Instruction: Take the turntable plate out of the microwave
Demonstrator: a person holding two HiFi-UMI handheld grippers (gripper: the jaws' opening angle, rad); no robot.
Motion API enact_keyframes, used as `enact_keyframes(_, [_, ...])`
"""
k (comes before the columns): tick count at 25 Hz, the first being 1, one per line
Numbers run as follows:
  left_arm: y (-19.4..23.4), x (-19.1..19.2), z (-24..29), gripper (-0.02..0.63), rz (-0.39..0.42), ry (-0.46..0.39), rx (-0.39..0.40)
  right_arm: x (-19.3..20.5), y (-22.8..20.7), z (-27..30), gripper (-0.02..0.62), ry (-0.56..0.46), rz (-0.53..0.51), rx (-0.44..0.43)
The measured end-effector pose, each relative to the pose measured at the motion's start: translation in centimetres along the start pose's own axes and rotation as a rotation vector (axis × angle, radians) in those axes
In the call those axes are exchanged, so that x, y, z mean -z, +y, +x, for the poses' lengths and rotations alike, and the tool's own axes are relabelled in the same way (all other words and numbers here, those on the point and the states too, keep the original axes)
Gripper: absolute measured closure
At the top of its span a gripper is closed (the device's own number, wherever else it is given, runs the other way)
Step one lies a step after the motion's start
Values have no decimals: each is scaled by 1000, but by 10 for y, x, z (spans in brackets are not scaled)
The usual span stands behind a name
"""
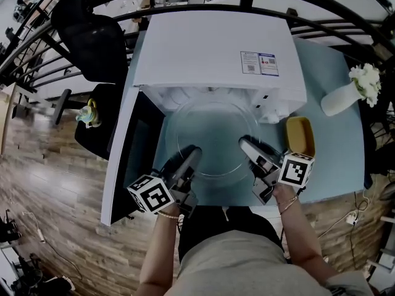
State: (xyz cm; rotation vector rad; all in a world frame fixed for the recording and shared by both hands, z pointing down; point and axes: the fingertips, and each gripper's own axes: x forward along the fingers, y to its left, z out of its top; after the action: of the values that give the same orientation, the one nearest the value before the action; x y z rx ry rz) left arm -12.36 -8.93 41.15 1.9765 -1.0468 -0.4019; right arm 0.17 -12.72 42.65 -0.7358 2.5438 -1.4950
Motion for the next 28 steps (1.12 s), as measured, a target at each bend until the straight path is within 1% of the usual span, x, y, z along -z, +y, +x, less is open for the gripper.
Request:
enact_keyframes(4, [-15, -2, -6, 500, 16, -16, 7, -3, 14, -7, 448, -7, -21, -14])
enact_keyframes(8, [-27, -2, -11, 497, 35, -33, 8, -3, 25, -14, 448, 22, -63, -29])
enact_keyframes(13, [-39, -2, -15, 495, 55, -52, 14, -3, 36, -22, 448, 32, -99, -62])
enact_keyframes(22, [-64, -9, -22, 492, 89, -118, 25, -15, 59, -32, 448, 13, -142, -114])
enact_keyframes(25, [-72, -11, -23, 488, 96, -134, 31, -19, 68, -37, 448, 5, -173, -136])
enact_keyframes(28, [-77, -11, -23, 486, 104, -143, 32, -22, 72, -40, 446, -1, -179, -152])
